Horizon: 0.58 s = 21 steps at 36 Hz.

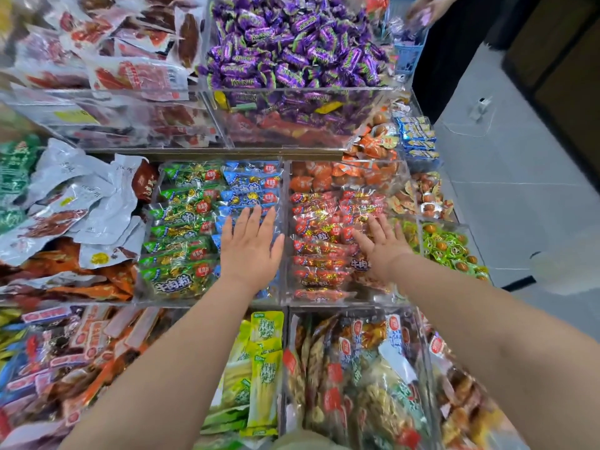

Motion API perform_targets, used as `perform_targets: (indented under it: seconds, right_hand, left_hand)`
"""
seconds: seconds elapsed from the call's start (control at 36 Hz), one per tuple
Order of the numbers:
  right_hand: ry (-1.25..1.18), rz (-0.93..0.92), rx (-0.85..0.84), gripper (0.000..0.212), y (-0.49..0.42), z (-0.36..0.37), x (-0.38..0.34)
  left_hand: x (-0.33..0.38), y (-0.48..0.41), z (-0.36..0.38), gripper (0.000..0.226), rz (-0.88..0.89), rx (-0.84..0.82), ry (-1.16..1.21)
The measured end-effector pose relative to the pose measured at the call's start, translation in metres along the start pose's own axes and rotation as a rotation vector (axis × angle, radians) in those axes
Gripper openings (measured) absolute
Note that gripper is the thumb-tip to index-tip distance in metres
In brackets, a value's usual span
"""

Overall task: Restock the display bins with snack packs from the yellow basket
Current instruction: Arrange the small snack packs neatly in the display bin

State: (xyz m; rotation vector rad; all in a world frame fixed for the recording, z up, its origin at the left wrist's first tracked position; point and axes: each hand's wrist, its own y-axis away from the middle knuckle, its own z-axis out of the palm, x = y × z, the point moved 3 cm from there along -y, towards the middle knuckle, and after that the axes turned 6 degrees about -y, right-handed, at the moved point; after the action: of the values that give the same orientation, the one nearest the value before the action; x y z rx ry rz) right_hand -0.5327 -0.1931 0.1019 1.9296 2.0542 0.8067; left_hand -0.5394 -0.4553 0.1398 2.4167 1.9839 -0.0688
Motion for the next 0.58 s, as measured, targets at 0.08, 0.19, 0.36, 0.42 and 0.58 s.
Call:
perform_targets:
  seconds: [0.08, 0.19, 0.36, 0.42, 0.58]
  right_hand:
    - [-0.201, -0.052, 0.157, 0.085, 0.017, -0.012, 0.003]
    - [-0.527, -0.082, 0.278, 0.065, 0.048, -0.023, 0.007]
    - [-1.256, -0.035, 0.343, 0.031, 0.112, -0.005, 0.028]
    - [-1.435, 0.025, 0.416, 0.011, 0.131, 0.015, 0.041]
    - [-1.843, 0.430, 0.569, 0.016, 0.210, 0.124, 0.078]
  left_hand:
    - [0.002, 0.003, -0.005, 0.062, 0.007, -0.030, -0.017]
    - [0.011, 0.007, -0.026, 0.056, -0.007, 0.003, 0.103]
    - [0.081, 0.029, -0.054, 0.040, 0.189, 0.139, 0.381]
    - [0.116, 0.041, -0.058, 0.027, 0.241, 0.118, 0.534]
    - [0.237, 0.099, -0.031, 0.013, 0.283, -0.306, 0.834]
